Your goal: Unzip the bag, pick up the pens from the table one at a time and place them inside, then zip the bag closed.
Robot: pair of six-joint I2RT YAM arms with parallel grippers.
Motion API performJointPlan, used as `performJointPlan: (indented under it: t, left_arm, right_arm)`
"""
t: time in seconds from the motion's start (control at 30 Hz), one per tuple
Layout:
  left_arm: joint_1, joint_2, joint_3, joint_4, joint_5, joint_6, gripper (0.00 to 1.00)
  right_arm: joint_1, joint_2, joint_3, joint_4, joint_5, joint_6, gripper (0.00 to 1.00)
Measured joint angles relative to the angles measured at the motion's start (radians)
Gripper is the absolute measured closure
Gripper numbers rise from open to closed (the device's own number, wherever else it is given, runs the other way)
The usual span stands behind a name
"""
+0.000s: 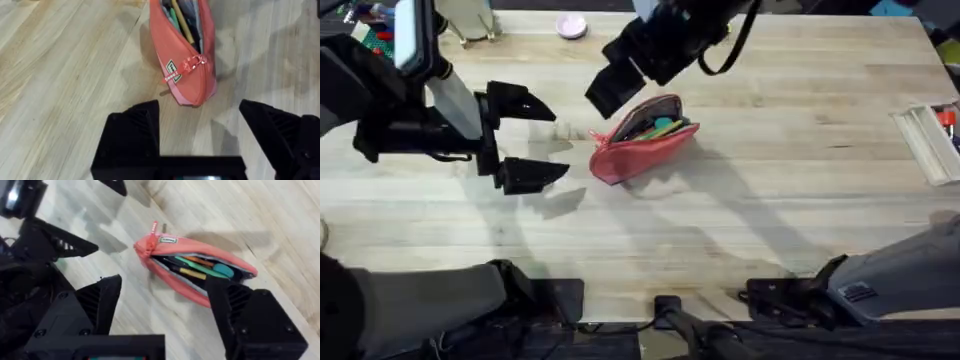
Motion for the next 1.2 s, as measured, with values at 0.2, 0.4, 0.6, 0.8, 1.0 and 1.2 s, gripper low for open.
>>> performJointPlan:
  t: [0.2,0.4,0.6,0.8,1.0,1.2]
  left_arm:
    - [0.000,0.000,0.000,0.000,0.000,0.000,0.005]
    - [0.000,0.000,0.000,0.000,0.000,0.000,0.006]
    - [0.000,0.000,0.000,0.000,0.000,0.000,0.007]
    - [0.000,0.000,0.000,0.000,0.000,0.000,0.007]
    - [0.000,0.000,0.000,0.000,0.000,0.000,0.006]
    - [0.000,0.000,0.000,0.000,0.000,0.000,0.006]
  right_arm:
    - [0.022,0.000,0.007,0.000,0.000,0.000,0.006]
    - [0.022,0.000,0.007,0.000,0.000,0.000,0.005]
    - [0.022,0.000,0.007,0.002,0.000,0.000,0.005]
    - [0.022,0.000,0.007,0.010,0.000,0.000,0.006]
    - [0.022,0.011,0.010,0.023,0.000,0.023,0.005]
    - [0.023,0.081,0.012,0.049,0.000,0.031,0.005]
